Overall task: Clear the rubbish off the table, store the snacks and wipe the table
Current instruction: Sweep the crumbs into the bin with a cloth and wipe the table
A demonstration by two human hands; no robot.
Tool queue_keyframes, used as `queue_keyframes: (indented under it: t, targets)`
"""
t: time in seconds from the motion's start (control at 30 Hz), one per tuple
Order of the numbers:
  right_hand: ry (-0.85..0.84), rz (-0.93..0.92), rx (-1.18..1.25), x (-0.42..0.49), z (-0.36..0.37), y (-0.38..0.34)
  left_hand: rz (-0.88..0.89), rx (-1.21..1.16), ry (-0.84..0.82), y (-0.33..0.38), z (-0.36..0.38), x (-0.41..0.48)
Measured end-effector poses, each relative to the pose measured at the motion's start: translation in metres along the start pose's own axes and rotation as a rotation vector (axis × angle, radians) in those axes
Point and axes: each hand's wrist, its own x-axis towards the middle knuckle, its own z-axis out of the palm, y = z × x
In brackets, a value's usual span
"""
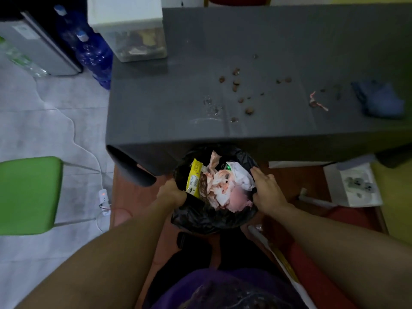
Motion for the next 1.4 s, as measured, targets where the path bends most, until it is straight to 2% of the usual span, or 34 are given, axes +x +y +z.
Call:
queue_keyframes:
  t: [0.4,0.53,0.63,0.8,0.87,1.03,1.23,1.4]
  targets:
    - [0.003,0.113,-0.004,0.021,-0.026,0.064,-0.066,-0.211,-0.043,0.023,0.084,0.102]
    - [0.204,0.093,-0.113,0.028,-0.056,0.08,-0.064,-0.283,-0.017,0.063,0.082,0.075]
    - [0.404,0.073,-0.097,0.044,-0.084,0.1,-0.086,-0.333,0.013,0.086,0.08,0.054]
    - [0.662,0.227,-0.016,0.087,-0.15,0.134,-0.105,-0.409,0.042,0.106,0.08,0.047]
    - [0.701,0.302,0.02,0.104,-0.173,0.153,-0.1,-0.455,0.043,0.116,0.079,0.043]
    - [0.609,0.457,-0.065,0.137,-0.211,0.201,-0.11,-0.501,0.042,0.13,0.08,0.046]
    - [0.411,0.618,0.013,0.164,-0.233,0.236,-0.076,-0.465,0.019,0.144,0.08,0.055]
    - [0.414,0.645,-0.032,0.177,-0.235,0.249,-0.116,-0.443,0.034,0.149,0.082,0.059]
